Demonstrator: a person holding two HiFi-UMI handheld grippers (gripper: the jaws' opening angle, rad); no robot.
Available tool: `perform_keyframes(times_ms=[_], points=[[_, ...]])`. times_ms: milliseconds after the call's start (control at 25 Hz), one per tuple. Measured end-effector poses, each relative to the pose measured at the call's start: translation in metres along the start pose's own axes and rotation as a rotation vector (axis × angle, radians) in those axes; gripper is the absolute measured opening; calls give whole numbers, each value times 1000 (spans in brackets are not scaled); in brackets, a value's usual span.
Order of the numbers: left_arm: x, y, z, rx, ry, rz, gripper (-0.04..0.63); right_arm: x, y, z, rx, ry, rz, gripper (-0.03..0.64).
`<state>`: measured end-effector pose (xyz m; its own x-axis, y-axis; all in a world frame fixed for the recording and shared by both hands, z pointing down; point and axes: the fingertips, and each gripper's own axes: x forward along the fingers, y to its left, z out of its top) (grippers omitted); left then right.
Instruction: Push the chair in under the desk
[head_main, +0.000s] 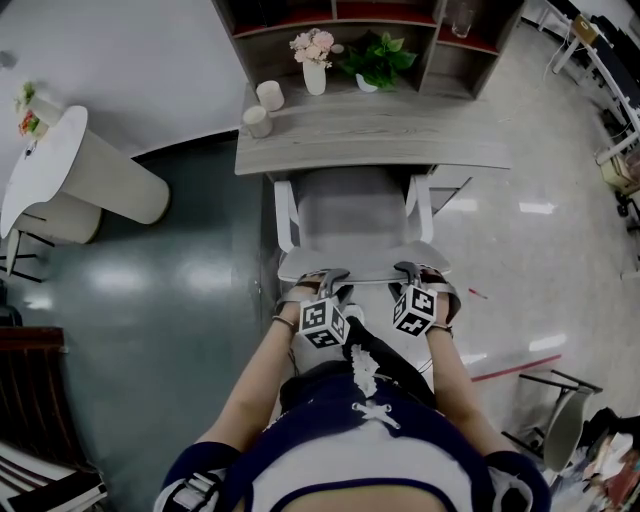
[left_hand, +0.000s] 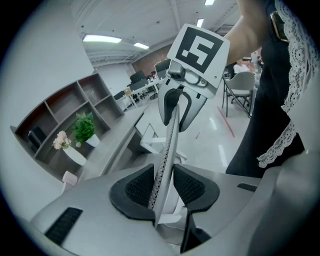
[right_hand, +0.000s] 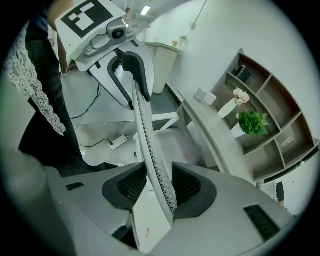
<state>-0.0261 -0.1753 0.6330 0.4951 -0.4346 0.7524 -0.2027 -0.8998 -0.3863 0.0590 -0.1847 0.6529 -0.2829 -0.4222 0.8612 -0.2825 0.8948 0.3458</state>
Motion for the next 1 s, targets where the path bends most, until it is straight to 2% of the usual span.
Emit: perform_keyframes(times_ms=[1000], points=[[19,41,1,-16,4,-7,127,17,-41,5,-6,11,14,141]])
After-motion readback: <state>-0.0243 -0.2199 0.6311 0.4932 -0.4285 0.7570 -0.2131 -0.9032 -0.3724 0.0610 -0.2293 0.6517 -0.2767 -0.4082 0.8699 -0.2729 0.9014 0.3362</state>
